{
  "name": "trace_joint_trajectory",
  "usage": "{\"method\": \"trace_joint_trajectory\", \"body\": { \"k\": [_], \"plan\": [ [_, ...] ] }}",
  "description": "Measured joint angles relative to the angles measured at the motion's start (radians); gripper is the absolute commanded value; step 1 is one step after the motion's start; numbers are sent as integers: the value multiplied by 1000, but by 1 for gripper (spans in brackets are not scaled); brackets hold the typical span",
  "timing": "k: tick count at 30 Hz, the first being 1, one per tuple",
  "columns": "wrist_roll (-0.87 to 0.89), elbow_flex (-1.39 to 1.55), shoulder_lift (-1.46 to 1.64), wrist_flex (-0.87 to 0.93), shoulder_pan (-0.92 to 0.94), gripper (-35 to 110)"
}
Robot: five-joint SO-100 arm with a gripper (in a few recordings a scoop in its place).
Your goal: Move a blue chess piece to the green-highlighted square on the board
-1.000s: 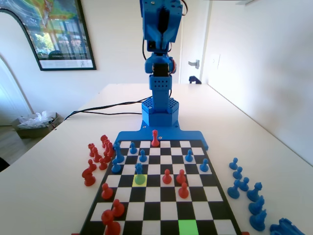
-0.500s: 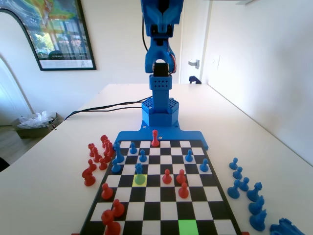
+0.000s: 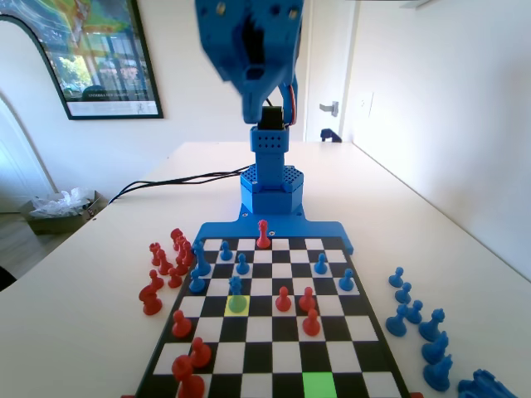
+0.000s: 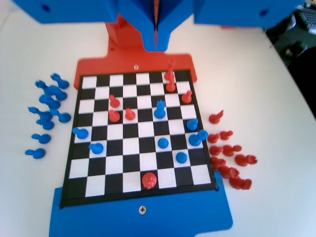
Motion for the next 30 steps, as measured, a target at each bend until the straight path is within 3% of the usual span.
{"method": "trace_joint_trajectory", "body": {
  "k": [15,30],
  "plan": [
    [32,146,-103,-256,51,10],
    [17,146,-348,-383,66,10]
  ]
}}
